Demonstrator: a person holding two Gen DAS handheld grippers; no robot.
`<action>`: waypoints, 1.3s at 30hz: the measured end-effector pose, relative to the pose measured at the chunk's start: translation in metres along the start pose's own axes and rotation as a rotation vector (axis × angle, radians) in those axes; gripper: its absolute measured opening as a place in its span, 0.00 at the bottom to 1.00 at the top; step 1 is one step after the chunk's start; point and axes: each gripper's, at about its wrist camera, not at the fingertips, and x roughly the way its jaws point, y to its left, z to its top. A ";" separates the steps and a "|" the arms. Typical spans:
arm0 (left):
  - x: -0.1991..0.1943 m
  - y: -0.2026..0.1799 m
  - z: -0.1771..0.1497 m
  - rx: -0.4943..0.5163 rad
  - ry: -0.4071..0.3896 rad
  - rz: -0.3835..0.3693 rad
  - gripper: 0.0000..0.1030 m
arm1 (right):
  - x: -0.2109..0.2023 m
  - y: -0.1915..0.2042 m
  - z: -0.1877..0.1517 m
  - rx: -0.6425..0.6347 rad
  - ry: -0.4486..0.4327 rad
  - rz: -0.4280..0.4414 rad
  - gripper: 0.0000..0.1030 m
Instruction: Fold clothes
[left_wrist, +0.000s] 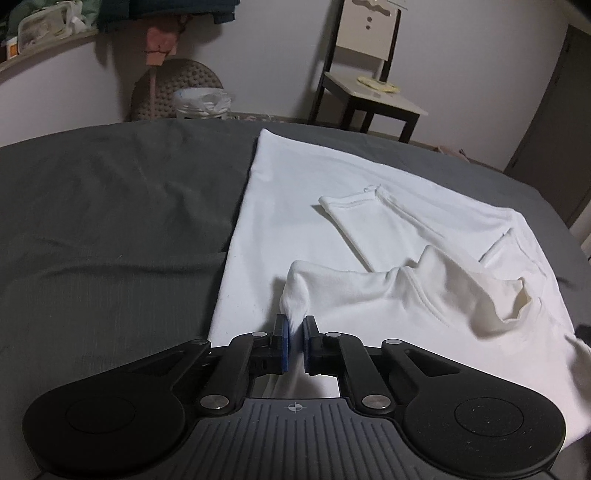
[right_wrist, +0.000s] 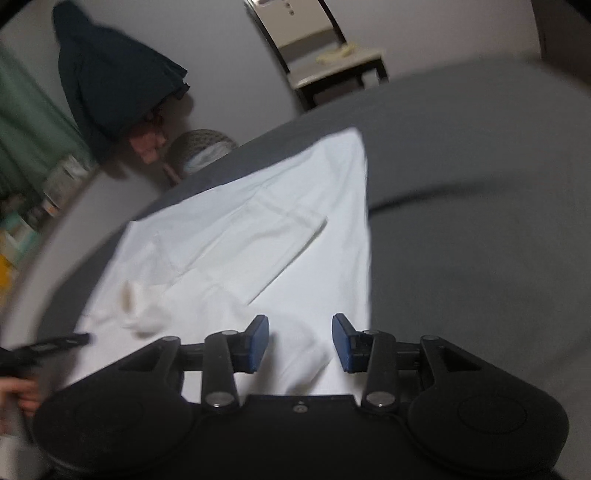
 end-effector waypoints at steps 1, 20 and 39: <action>-0.001 0.000 -0.001 -0.002 -0.003 0.004 0.07 | 0.000 -0.004 -0.001 0.029 0.016 0.033 0.34; -0.029 -0.026 -0.016 0.430 -0.156 0.174 0.92 | -0.016 0.047 -0.028 -0.385 -0.076 -0.125 0.52; -0.038 -0.091 -0.150 1.834 -0.140 0.413 0.92 | -0.017 0.130 -0.200 -1.650 -0.027 -0.463 0.62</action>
